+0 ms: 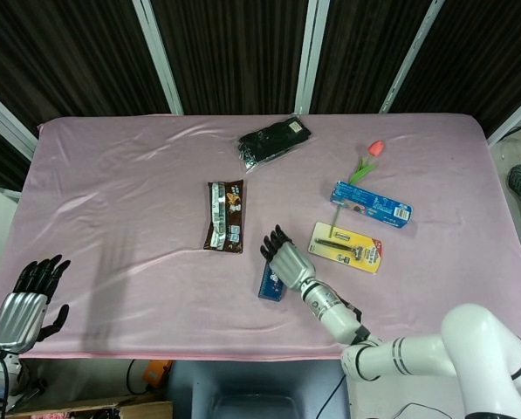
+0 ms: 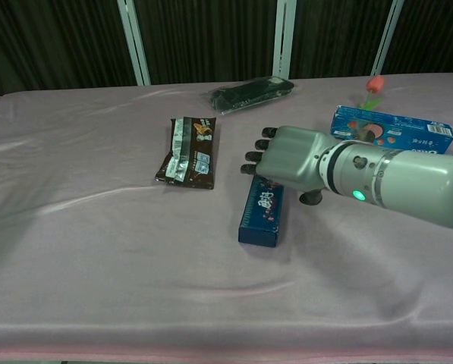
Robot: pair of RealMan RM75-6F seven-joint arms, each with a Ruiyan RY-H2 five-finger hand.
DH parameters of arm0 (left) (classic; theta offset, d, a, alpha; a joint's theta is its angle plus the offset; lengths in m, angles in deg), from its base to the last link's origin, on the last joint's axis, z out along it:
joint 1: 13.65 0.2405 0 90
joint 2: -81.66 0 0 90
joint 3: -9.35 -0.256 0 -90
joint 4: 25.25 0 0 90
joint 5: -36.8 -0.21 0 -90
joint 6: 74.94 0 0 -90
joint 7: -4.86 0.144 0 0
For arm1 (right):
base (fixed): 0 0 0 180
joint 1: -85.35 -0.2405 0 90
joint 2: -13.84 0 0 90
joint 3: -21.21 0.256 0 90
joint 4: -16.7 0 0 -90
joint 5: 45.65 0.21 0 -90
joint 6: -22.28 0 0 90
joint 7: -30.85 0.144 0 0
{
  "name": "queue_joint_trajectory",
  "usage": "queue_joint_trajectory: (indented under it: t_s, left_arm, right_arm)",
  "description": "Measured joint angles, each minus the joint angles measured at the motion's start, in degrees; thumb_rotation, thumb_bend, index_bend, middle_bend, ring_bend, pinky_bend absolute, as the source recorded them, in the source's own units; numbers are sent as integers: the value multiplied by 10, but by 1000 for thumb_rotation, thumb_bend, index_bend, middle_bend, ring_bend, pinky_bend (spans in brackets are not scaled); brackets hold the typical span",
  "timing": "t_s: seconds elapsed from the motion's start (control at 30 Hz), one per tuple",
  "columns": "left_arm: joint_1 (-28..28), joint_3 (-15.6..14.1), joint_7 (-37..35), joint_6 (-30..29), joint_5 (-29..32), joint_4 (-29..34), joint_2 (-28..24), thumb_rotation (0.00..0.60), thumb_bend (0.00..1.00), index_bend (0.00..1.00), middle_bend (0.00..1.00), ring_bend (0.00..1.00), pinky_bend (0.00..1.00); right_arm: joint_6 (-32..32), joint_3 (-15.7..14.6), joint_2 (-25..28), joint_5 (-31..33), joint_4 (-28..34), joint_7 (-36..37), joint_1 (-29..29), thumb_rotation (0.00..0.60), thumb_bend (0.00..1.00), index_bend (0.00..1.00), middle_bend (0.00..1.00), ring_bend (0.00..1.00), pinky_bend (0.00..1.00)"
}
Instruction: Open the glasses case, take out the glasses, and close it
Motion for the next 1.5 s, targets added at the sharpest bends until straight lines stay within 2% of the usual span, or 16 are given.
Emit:
queue_joint_trajectory:
  t_s: [0.2, 0.3, 0.37, 0.5, 0.57, 0.8, 1.03, 1.13, 1.2, 1.27, 1.37, 1.5]
  left_arm:
    - [0, 1, 7, 0, 3, 0, 5, 600, 424, 0, 0, 0, 0]
    - [0, 2, 8, -1, 4, -1, 6, 600, 424, 0, 0, 0, 0]
    - [0, 2, 8, 0, 4, -1, 6, 600, 424, 0, 0, 0, 0]
    - [-1, 0, 10, 1, 2, -1, 7, 600, 423, 0, 0, 0, 0]
    - [-1, -1, 11, 2, 0, -1, 7, 600, 424, 0, 0, 0, 0]
    - [-3, -3, 12, 5, -3, 1, 7, 600, 424, 0, 0, 0, 0]
    - [-4, -5, 10, 5, -8, 1, 7, 600, 424, 0, 0, 0, 0]
    - [-5, -6, 11, 6, -9, 1, 7, 600, 424, 0, 0, 0, 0]
    - [-6, -6, 12, 7, -9, 1, 8, 600, 424, 0, 0, 0, 0]
    - [-6, -6, 12, 8, -8, 1, 7, 600, 424, 0, 0, 0, 0]
    - [-6, -6, 10, 6, -9, 1, 7, 600, 424, 0, 0, 0, 0]
    - [-5, -6, 10, 4, -9, 0, 7, 600, 425, 0, 0, 0, 0]
  right_arm:
    - [-25, 3, -34, 7, -69, 17, -19, 600, 446, 134, 142, 92, 0]
    - [-35, 0, -37, 11, -76, 26, -24, 600, 447, 158, 141, 92, 0]
    - [-36, -3, -32, 12, -72, 33, -23, 600, 446, 234, 137, 93, 0]
    - [-33, -14, -9, 6, -53, 49, -16, 600, 445, 514, 155, 120, 0]
    - [-30, -20, 3, 2, -43, 57, -10, 600, 446, 571, 167, 133, 0]
    - [-18, -32, 51, 7, -3, 108, 16, 600, 446, 645, 183, 143, 0]
    - [-12, -41, 53, 6, -22, 117, 23, 600, 447, 650, 186, 150, 0]
    - [-10, -48, 50, 11, -30, 113, 28, 600, 446, 608, 186, 151, 0]
    - [-11, -50, 50, 19, -32, 114, 31, 600, 447, 482, 183, 148, 0]
    - [-14, -49, 50, 27, -33, 119, 33, 600, 446, 312, 162, 132, 0]
    - [-20, -47, 56, 27, -28, 136, 36, 600, 445, 168, 123, 102, 0]
    - [-20, -47, 77, 5, -1, 165, 43, 600, 428, 129, 102, 85, 0]
